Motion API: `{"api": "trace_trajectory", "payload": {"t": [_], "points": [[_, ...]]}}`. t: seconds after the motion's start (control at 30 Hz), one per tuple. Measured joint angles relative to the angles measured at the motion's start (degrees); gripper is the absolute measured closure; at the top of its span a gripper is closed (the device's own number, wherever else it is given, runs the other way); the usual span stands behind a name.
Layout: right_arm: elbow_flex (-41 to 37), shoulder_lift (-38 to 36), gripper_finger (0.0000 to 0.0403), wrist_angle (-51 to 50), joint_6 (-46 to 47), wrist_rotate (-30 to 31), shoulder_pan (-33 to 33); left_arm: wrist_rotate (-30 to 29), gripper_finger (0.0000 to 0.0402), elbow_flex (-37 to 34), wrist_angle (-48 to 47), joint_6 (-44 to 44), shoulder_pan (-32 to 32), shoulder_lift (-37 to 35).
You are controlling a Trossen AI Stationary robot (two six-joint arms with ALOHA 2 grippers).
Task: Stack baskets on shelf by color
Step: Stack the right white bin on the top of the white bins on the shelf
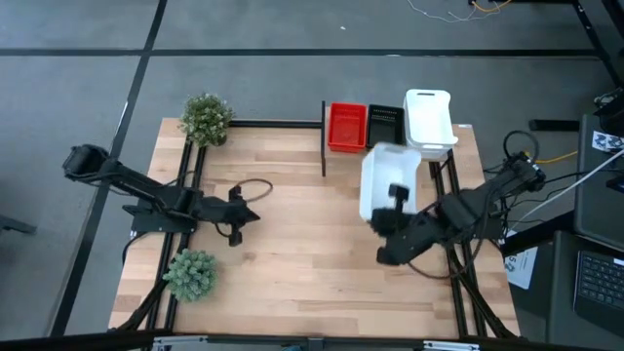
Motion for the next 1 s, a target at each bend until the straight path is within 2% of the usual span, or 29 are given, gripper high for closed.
{"api": "trace_trajectory", "payload": {"t": [0.1, 0.23, 0.3, 0.37, 0.47, 0.63, 0.73, 0.8, 0.87, 1.0], "points": [[6.09, -0.60, 0.0402, -9.35, -2.00, 4.11, -2.33, 2.02, 0.0402, -3.89, 3.13, 3.62, 3.98, -3.84], [13.08, -1.34, 0.0403, -21.49, -5.48, 8.43, -7.74, 2.62, 0.0402, -7.86, 3.81, 3.98, 7.40, -8.59], [14.97, -2.85, 0.0403, -21.17, -10.77, 8.76, -11.57, 2.31, 0.0402, -8.73, 1.86, 3.97, 7.94, -11.02], [15.18, -5.35, 0.0403, -20.23, -17.90, 6.36, -16.33, 1.04, 0.0402, -8.73, 0.07, 4.31, 7.70, -12.87], [13.67, -8.92, 0.0403, -21.86, -20.91, 4.68, -25.89, -0.40, 0.0401, -8.72, -1.18, 6.83, 6.82, -15.26], [7.53, -16.02, 0.0403, -16.56, -36.59, -5.21, -40.48, -0.45, 0.0402, -8.72, -1.17, 8.41, 5.25, -18.46], [3.97, -18.38, 0.0403, -14.28, -45.26, -13.33, -48.80, -0.37, 0.0402, -8.72, -1.11, 8.56, 4.14, -20.47], [1.79, -18.96, 0.0403, -11.73, -49.48, -17.72, -53.76, -0.37, 0.0402, -8.72, -1.05, 9.08, 3.37, -22.01], [0.38, -19.12, 0.0403, -10.48, -52.90, -19.33, -58.73, -0.35, 0.0401, -8.72, -1.08, 10.09, 2.53, -23.68], [-1.25, -16.74, 0.0403, -10.26, -58.42, -26.28, -67.66, -0.35, 0.0402, -8.72, -2.28, 11.24, 1.31, -26.56]]}}
